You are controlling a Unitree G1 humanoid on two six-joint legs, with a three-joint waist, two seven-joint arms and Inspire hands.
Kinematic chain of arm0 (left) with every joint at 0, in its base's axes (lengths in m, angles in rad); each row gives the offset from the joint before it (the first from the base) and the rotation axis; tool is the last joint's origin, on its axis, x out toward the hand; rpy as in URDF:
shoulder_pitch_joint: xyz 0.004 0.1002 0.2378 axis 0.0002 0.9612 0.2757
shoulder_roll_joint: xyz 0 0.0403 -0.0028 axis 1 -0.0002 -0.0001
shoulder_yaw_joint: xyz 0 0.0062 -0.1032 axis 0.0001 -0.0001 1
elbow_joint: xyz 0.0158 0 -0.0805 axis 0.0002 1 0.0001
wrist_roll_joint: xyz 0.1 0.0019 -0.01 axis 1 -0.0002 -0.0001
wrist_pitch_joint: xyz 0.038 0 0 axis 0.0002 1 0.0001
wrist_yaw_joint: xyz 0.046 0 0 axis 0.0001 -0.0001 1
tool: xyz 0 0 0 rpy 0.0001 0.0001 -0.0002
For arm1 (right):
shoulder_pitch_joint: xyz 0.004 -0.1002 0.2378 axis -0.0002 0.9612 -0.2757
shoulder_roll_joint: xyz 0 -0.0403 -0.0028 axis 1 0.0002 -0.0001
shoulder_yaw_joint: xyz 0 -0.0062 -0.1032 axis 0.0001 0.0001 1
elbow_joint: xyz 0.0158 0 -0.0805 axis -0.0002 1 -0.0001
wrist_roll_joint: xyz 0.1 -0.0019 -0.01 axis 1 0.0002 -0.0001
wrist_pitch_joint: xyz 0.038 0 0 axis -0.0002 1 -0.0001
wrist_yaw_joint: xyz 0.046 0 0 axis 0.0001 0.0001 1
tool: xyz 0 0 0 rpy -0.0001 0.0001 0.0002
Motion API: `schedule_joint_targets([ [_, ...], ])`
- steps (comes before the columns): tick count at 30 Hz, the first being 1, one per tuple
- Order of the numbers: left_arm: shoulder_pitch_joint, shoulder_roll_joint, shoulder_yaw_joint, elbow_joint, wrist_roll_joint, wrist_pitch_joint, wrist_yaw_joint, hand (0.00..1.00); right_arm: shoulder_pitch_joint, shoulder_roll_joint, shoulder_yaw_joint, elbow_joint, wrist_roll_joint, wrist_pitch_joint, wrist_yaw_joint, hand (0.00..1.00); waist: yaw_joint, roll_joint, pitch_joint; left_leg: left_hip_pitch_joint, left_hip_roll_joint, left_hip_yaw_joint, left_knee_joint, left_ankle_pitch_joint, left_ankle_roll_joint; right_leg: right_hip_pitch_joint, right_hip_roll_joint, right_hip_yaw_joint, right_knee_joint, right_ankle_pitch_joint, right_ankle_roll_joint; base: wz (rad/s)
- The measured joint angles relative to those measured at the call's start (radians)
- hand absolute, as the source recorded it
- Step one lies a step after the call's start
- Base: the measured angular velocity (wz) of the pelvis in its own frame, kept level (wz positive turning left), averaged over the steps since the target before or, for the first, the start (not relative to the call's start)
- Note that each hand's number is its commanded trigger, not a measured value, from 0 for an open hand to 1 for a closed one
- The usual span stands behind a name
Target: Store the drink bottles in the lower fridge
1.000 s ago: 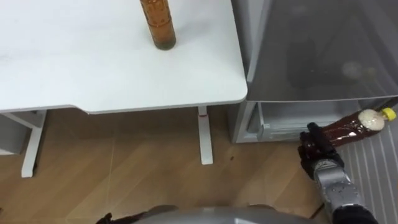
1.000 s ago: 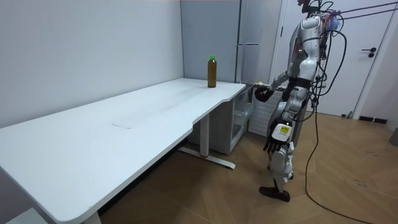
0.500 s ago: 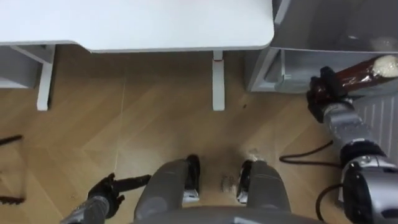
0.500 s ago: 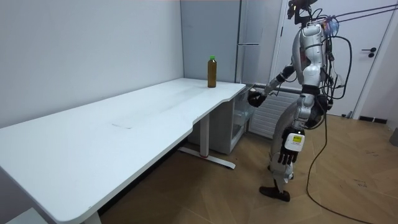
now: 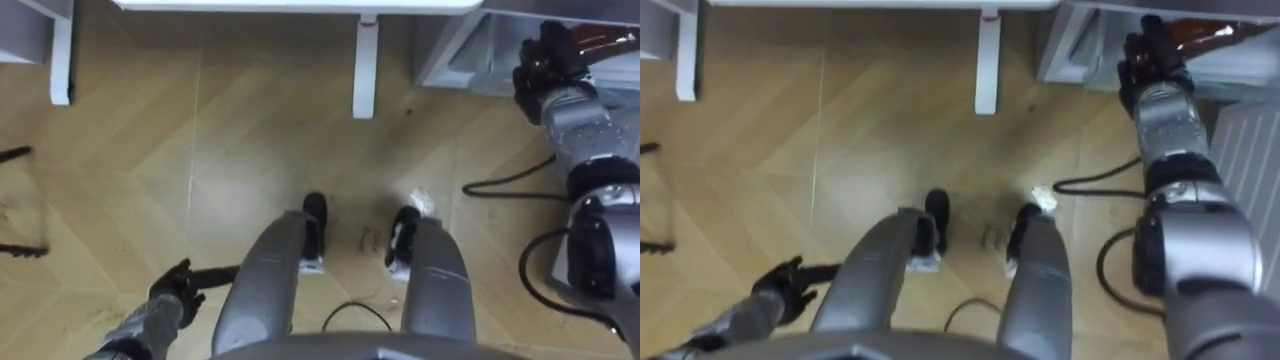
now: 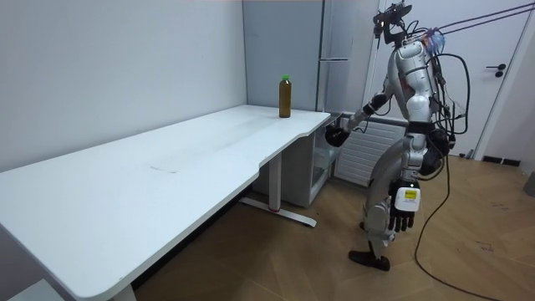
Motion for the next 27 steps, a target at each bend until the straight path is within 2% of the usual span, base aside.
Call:
schedule_joint_targets([
  [5, 0.0, 0.002, -0.02, 0.001, -0.008, -0.008, 0.036, 0.0, -0.026, -0.014, 0.0, -0.007, -0.002, 0.0, -0.037, 1.0, -0.005, 0.0, 0.0001, -0.025, -0.001, 0.001, 0.009, 0.0, 0.0, -0.023, -0.006, -0.004, 0.012, -0.005, -0.002, 0.05],
  [10, 0.0, 0.002, -0.021, 0.002, -0.018, -0.011, 0.051, 0.0, -0.059, -0.019, -0.005, -0.02, 0.006, 0.001, -0.091, 1.0, -0.014, -0.005, 0.0, -0.04, -0.014, 0.01, 0.013, 0.001, 0.001, -0.051, -0.022, 0.006, 0.041, -0.018, 0.001, 0.08],
  [20, 0.001, 0.004, -0.019, 0.009, -0.03, -0.021, 0.08, 0.0, -0.095, -0.021, -0.034, -0.053, 0.04, 0.013, -0.194, 1.0, -0.013, -0.006, 0.0002, -0.054, -0.016, 0.01, 0.016, 0.006, 0.006, -0.064, -0.025, 0.008, 0.046, -0.016, 0.003, 0.0],
  [27, 0.018, 0.015, -0.028, 0.023, -0.049, -0.033, 0.082, 0.0, -0.11, -0.047, -0.036, -0.053, 0.078, 0.013, -0.256, 0.98, -0.008, -0.006, 0.0002, -0.061, -0.013, 0.011, 0.028, 0.005, 0.007, -0.063, -0.025, 0.001, 0.048, -0.016, 0.003, 0.0],
])
